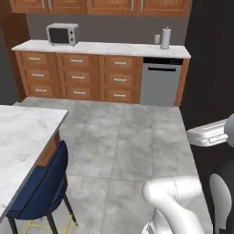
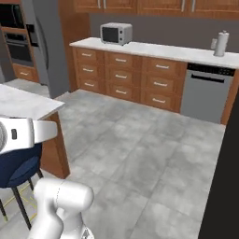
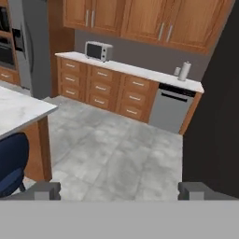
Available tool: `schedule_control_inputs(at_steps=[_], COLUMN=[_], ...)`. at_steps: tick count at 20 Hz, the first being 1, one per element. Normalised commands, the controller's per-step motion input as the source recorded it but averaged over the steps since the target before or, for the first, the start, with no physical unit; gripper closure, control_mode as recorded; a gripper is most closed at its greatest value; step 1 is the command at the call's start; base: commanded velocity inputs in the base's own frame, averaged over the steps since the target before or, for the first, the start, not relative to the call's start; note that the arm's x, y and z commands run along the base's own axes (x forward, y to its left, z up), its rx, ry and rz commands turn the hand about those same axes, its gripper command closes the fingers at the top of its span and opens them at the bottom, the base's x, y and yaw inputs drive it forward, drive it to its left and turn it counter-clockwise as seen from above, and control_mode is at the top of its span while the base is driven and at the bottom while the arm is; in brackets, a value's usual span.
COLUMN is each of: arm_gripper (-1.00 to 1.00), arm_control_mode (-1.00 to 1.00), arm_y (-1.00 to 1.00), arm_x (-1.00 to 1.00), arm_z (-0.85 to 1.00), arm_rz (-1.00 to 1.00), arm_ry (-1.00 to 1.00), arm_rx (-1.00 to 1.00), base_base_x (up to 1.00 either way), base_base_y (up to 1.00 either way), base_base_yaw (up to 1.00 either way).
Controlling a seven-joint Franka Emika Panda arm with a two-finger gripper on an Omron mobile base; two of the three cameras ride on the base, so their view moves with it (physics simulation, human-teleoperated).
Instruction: Take the cake and donut from the fridge and place them on the empty tray on the dining counter.
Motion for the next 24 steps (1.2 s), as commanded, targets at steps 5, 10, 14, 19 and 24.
schedule_control_inputs(at_steps=[5,10,14,19,24], arm_gripper=[-1.00,-1.00,-1.00,-1.00,-1.00], arm_control_mode=[1.00,1.00,1.00,1.00,1.00], arm_y=[0.00,0.00,0.00,0.00,0.00], arm_x=[0.00,0.00,0.00,0.00,0.00], arm_z=[0.00,0.00,0.00,0.00,0.00], arm_rz=[0.00,0.00,0.00,0.00,0.00], arm_ry=[0.00,0.00,0.00,0.00,0.00], arm_rx=[0.00,0.00,0.00,0.00,0.00], base_base_x=[1.00,1.00,1.00,1.00,1.00], base_base_y=[-0.04,-0.09,-0.19,-0.65,-0.53], base_base_yaw=[0.36,0.45,0.44,0.25,0.29])
